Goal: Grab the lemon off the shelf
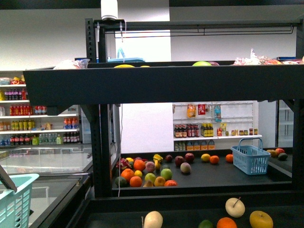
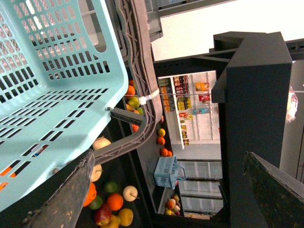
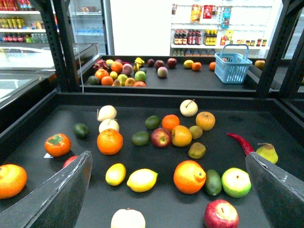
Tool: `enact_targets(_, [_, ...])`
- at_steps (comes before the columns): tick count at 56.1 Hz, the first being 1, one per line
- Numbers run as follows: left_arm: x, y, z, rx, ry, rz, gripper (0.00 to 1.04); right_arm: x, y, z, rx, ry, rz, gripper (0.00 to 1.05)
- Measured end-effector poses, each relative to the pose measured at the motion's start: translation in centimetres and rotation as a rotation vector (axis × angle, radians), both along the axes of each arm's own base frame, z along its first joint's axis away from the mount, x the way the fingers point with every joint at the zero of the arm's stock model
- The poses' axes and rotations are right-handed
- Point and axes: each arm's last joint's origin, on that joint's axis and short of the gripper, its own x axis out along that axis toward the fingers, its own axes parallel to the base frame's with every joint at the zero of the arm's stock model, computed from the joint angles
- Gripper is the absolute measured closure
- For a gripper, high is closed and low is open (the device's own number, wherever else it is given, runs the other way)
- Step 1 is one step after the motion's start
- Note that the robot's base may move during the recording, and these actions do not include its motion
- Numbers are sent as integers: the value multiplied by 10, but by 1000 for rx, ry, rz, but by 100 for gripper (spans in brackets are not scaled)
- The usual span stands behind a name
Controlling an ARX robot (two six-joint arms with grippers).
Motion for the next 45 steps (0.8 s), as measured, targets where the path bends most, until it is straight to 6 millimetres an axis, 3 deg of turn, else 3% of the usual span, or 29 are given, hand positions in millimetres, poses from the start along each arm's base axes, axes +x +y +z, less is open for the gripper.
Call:
enact_targets(13, [43, 20, -10, -92, -17, 14, 8, 0, 0, 0, 0, 0, 0, 7])
enact_targets(45, [123, 37, -23, -95, -7, 42, 8, 0, 0, 0, 0, 0, 0, 7])
